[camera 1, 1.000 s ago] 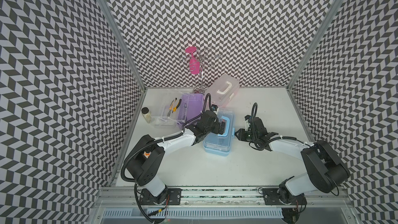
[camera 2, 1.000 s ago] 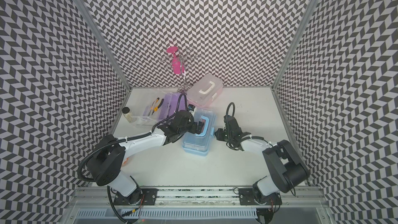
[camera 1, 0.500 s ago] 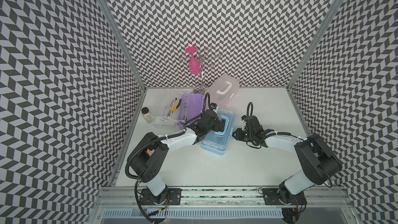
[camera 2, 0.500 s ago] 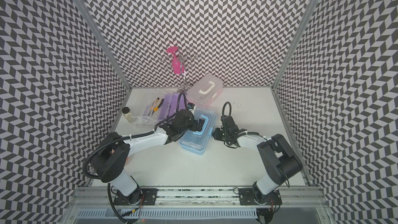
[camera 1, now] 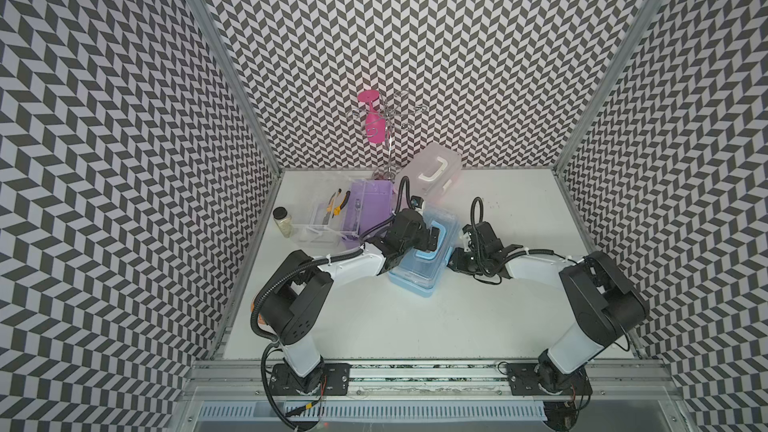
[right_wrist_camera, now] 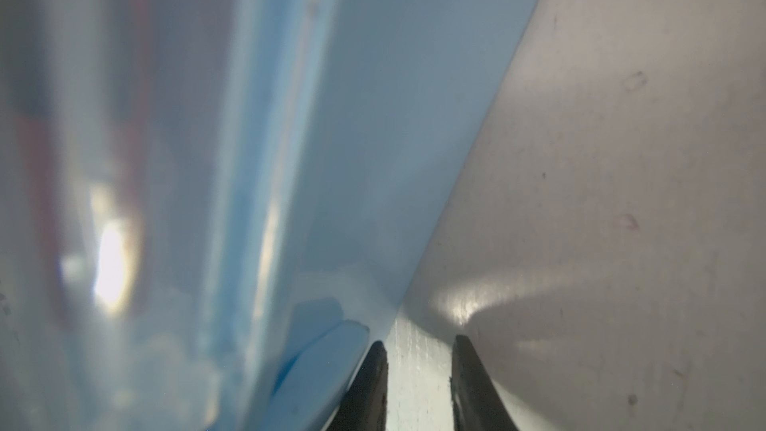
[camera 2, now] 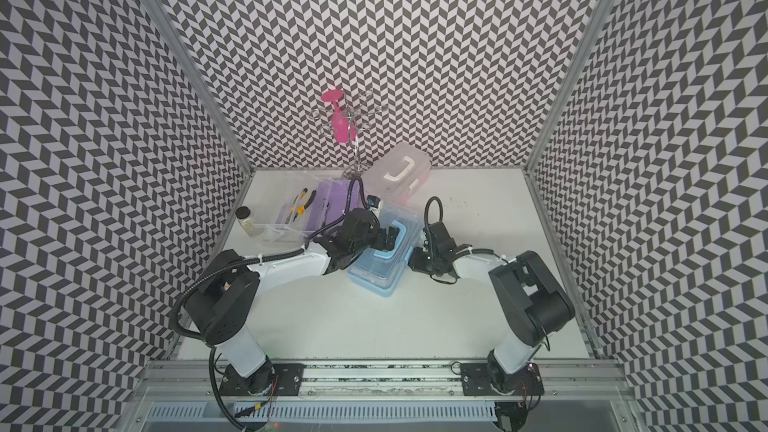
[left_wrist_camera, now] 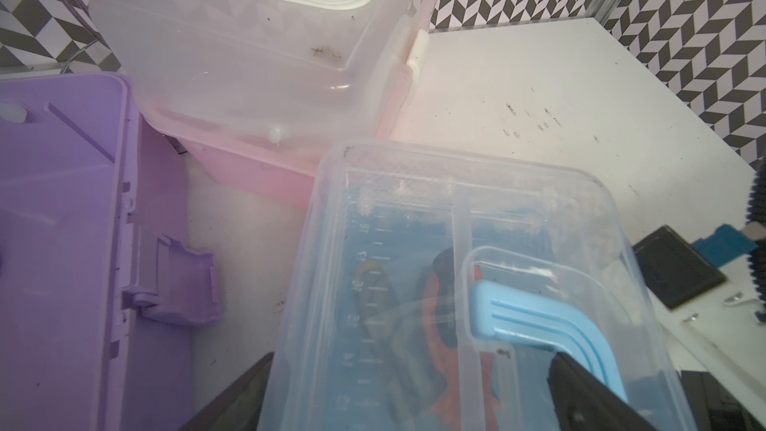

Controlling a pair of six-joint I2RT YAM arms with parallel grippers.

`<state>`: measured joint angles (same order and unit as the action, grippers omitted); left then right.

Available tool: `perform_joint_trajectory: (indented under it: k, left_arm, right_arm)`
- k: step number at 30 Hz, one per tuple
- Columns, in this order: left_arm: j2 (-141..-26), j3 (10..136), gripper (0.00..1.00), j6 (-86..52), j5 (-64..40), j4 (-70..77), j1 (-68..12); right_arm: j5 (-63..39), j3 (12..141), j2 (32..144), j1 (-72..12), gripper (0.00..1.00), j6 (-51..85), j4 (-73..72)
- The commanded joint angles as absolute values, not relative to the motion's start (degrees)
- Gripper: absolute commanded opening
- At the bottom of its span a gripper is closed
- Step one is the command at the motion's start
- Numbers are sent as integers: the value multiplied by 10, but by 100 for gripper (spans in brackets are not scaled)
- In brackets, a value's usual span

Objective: Close toolboxes
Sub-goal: Fasten the toolbox latch on the toolbox.

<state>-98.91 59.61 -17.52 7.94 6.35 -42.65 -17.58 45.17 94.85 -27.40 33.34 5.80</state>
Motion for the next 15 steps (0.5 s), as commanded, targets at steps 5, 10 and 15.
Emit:
perform_joint_trajectory:
  k: [5,10,15]
  left_arm:
    - [-986,610,99,-165,0,-1,-456]
    - [-933,615,99,-152,41,-5,-443]
    - [-866,599,99,-156,81,8,-425]
  right_arm:
    - [-151,461,865,-258,36,273,-7]
    - [-104,450,812,-258,49,240,45]
    - [-98,448,767,-258,58,233,69]
